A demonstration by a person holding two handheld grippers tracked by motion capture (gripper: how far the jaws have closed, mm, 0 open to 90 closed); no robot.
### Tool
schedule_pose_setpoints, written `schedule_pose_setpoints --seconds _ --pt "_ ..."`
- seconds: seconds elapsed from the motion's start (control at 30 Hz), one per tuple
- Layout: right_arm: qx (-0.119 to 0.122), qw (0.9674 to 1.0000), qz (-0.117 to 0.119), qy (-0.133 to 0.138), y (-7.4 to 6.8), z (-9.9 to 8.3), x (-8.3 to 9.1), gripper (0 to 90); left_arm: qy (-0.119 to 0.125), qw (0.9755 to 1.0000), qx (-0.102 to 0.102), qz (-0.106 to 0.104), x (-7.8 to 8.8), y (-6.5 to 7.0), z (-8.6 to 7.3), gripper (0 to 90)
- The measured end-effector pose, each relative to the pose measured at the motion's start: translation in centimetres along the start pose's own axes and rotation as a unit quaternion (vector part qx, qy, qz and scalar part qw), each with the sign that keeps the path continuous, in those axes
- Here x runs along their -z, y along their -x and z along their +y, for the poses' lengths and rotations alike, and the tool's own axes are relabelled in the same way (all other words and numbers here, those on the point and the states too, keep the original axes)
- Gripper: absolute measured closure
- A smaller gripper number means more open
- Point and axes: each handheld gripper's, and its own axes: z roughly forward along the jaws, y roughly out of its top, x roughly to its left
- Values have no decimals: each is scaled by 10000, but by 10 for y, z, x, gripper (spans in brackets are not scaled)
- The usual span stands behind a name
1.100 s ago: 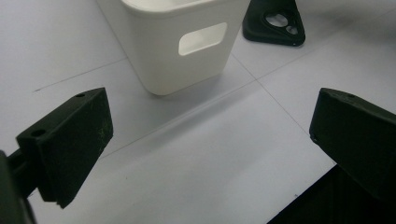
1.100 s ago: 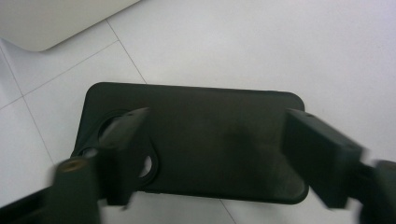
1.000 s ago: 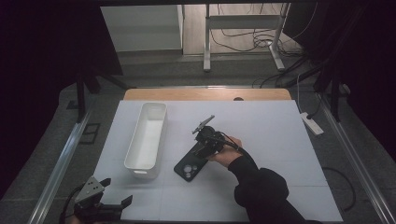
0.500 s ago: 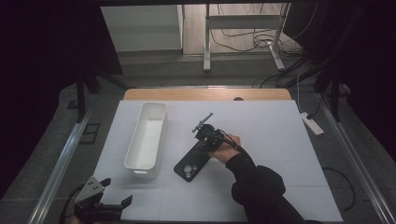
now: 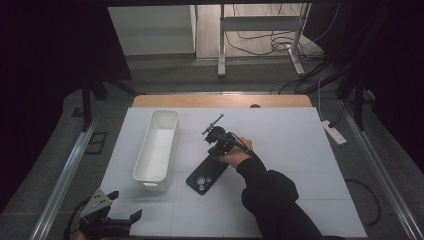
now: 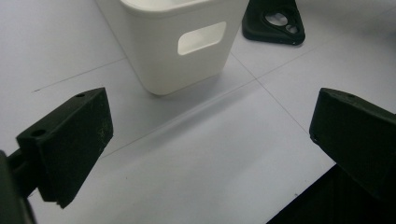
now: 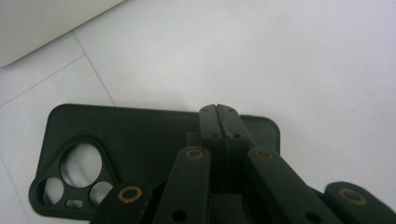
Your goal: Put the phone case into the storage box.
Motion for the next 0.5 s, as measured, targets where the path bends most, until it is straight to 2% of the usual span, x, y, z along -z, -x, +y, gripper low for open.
schedule_pose_setpoints --seconds 0.5 --pt "-26 10000 -81 -45 4 16 -9 900 -2 10000 5 -6 0 0 0 4"
